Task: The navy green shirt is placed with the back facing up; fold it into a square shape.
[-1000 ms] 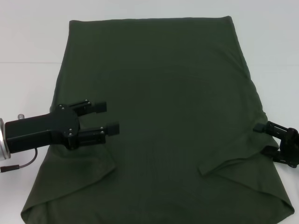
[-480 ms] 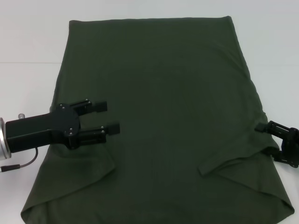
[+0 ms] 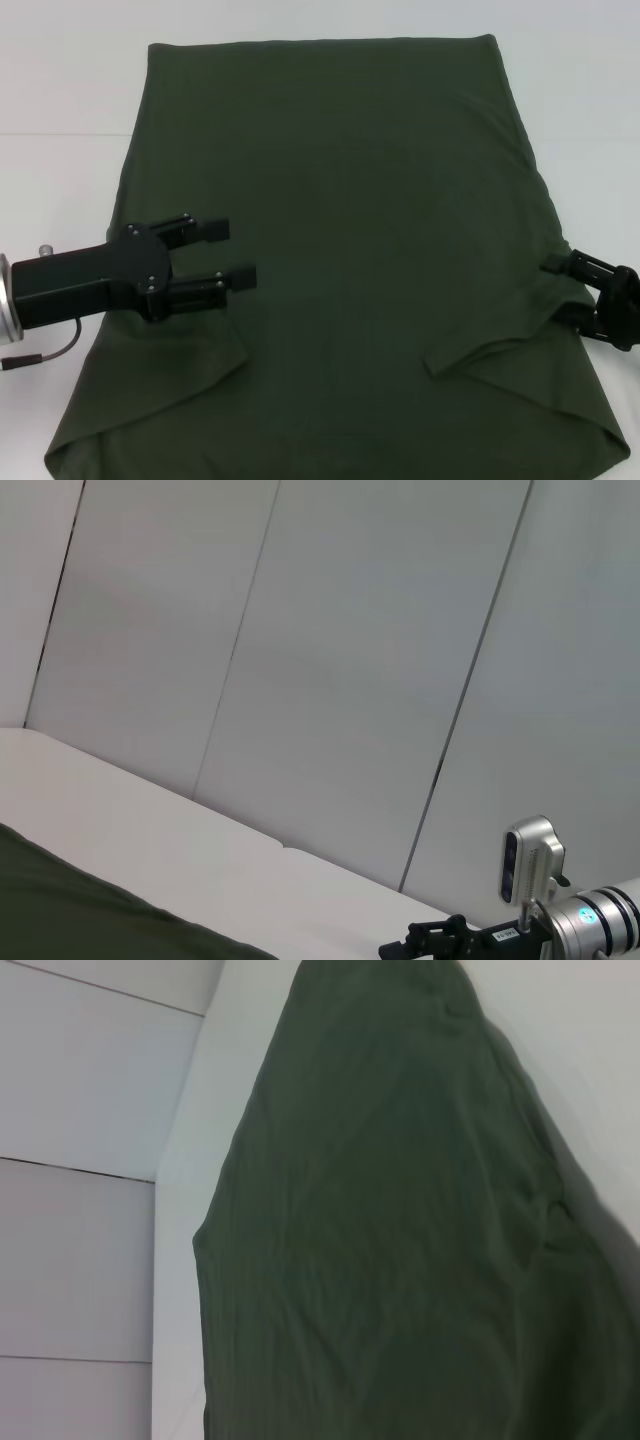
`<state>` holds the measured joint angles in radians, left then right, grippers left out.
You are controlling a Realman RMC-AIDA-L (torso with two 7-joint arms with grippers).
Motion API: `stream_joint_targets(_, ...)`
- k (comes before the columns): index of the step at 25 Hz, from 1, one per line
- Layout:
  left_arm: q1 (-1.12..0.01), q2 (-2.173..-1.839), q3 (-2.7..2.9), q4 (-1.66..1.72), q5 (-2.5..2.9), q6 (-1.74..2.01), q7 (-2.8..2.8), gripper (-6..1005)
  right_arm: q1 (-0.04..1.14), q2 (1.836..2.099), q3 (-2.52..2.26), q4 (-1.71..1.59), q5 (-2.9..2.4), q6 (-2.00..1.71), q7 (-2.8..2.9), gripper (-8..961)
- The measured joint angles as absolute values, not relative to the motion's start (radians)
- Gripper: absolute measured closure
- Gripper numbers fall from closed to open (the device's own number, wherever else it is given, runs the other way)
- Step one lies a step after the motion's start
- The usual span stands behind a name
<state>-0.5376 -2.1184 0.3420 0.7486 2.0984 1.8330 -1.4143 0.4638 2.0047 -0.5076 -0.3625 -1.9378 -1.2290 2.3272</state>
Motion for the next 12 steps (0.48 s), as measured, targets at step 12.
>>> stream_joint_targets(12,-0.538,-2.118,0.342,0.749,2.098,1.837,-1.414,157,0.454,2.004,-0.517,-0.356,-1.945,-1.224,2.336,55)
